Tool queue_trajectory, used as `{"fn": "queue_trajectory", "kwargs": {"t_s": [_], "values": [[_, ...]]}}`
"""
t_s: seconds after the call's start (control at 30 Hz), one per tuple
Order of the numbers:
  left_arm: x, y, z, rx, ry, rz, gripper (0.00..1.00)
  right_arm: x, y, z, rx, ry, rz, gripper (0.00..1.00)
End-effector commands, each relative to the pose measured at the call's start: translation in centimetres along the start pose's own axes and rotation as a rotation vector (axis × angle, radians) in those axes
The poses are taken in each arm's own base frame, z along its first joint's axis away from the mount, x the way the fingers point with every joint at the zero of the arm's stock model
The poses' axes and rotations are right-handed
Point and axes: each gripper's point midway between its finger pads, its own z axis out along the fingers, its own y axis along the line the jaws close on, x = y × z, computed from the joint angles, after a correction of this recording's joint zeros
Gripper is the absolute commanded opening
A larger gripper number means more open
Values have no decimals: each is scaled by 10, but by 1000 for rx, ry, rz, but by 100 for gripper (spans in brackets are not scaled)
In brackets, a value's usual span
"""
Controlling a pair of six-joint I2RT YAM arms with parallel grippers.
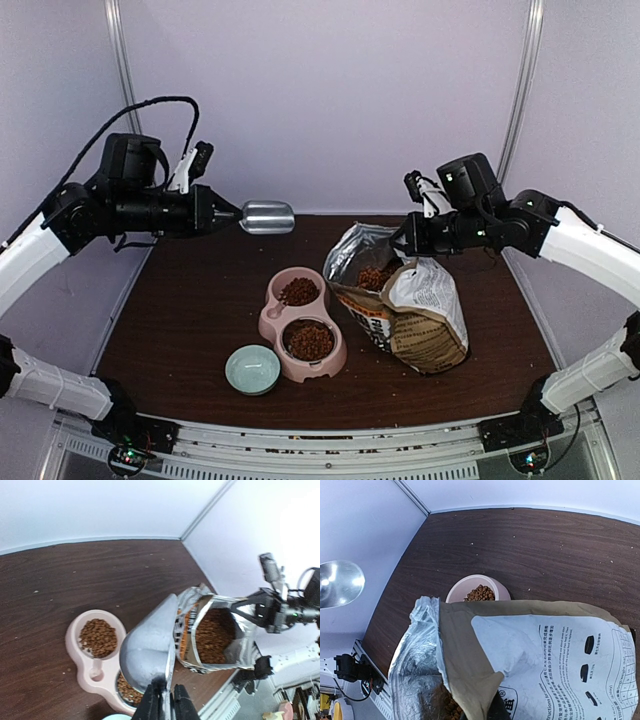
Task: Serve the pet food
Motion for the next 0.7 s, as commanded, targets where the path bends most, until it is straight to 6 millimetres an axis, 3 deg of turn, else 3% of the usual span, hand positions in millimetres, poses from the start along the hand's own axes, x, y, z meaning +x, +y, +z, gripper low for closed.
{"fn": "queue_trajectory", "kwargs": {"t_s": [0.0,0.17,0.3,0.53,0.67], "values": [[13,-56,-12,200,20,45,0,-16,30,-25,-98,-102,-53,0],[35,-97,-14,262,67,108,0,-6,37,-25,-101,-90,-72,0],[45,-111,-3,248,95,143,0,0,39,-24,-100,-82,-76,0],[62,-108,37,117,160,201,0,5,47,-23,-97,-82,-87,0],[87,-76,75,-134,261,205,0,9,52,-20,-92,-86,-89,0]]}}
